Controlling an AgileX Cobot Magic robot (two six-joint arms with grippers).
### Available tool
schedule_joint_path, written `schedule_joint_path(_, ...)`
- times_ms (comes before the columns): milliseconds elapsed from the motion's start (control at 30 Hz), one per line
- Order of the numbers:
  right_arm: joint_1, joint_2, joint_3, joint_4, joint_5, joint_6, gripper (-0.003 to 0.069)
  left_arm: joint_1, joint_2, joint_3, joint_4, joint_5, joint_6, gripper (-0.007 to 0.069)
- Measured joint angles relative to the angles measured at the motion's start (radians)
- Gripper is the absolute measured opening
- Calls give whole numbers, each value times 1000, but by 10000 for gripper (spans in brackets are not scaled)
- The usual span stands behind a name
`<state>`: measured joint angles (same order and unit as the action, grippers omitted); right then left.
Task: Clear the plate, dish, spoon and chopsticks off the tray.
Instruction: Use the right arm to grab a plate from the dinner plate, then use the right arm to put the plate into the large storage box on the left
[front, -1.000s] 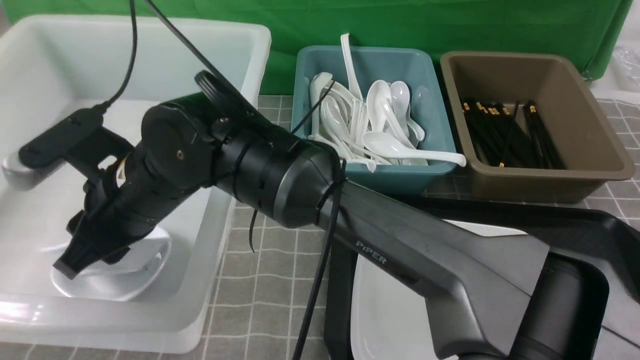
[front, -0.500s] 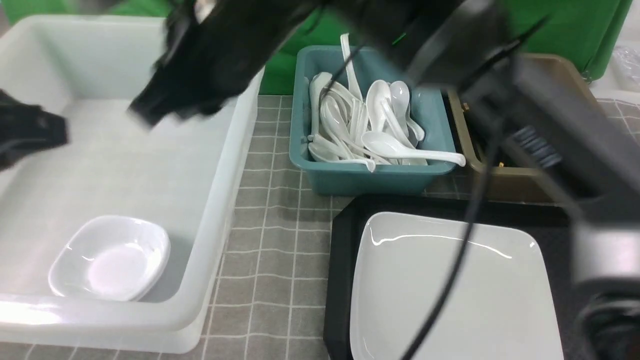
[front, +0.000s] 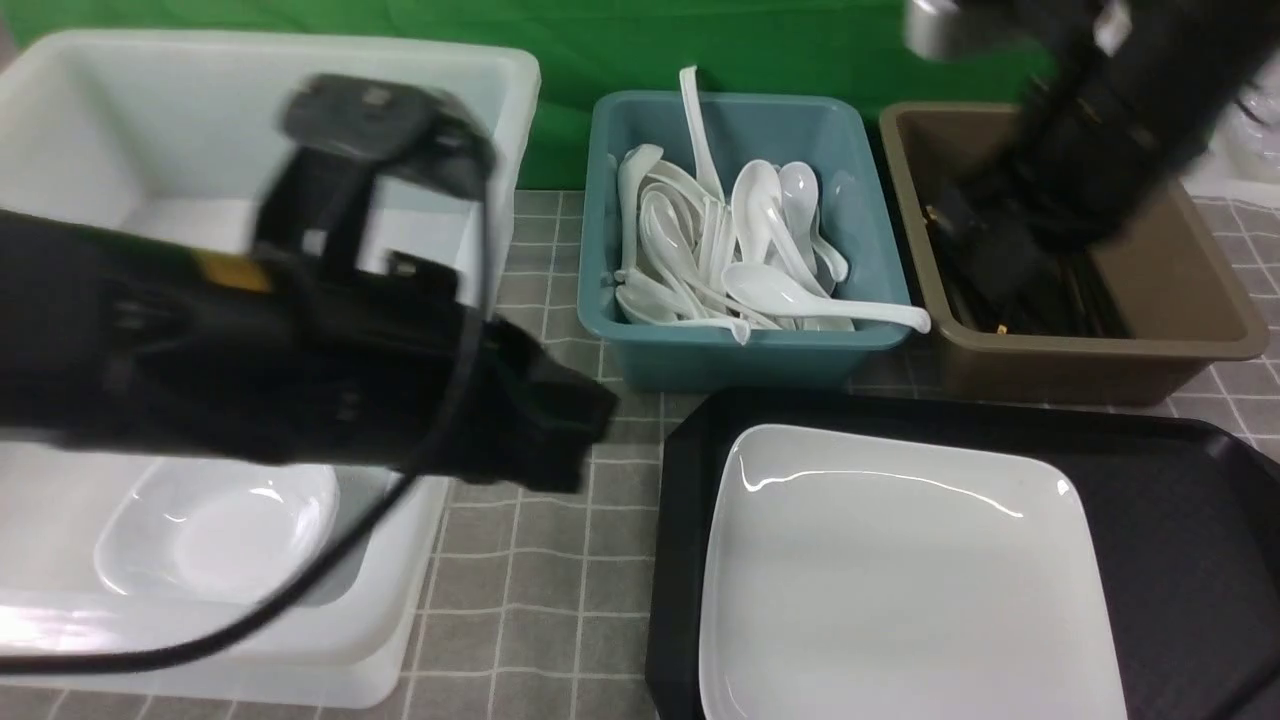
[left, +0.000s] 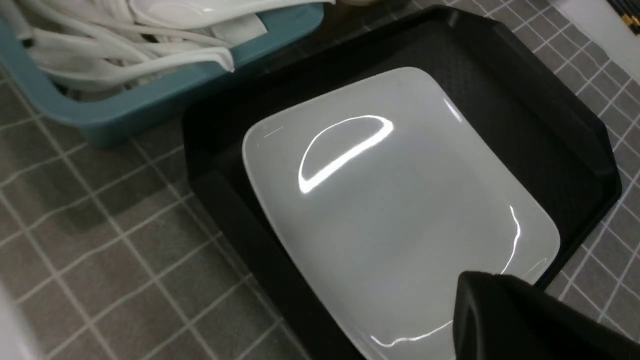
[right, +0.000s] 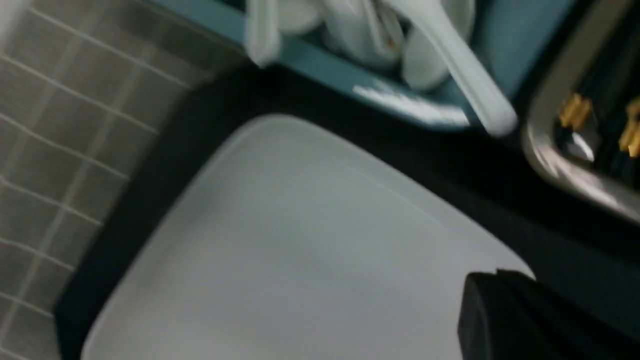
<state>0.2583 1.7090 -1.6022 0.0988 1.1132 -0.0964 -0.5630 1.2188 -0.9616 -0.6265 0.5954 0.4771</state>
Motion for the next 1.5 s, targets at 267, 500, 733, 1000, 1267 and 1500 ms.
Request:
schedule_joint_path(267,-212,-10,322,119,-231,13,155,-70,243,-178,76,-35,0,2)
schedule_joint_path(500,-256,122,352,269,-325,-121,539,-70,363,-239,88,6,0,2)
schedule_joint_path(733,-256,213,352,225,-323,-130,559,-72,368,-241,88,49,-4,2)
schedule_joint_path(1000,-256,232,352,234,-283,-210,240,-72,367,-242,84,72,-5,2)
schedule_joint_path(1267,-263,164,351,234,-220,-237,202,-72,314,-242,84,63,-5,2)
schedule_joint_path(1500,-263,-109,352,249,-179,-241,70,-72,215,-246,250,35,-163,2)
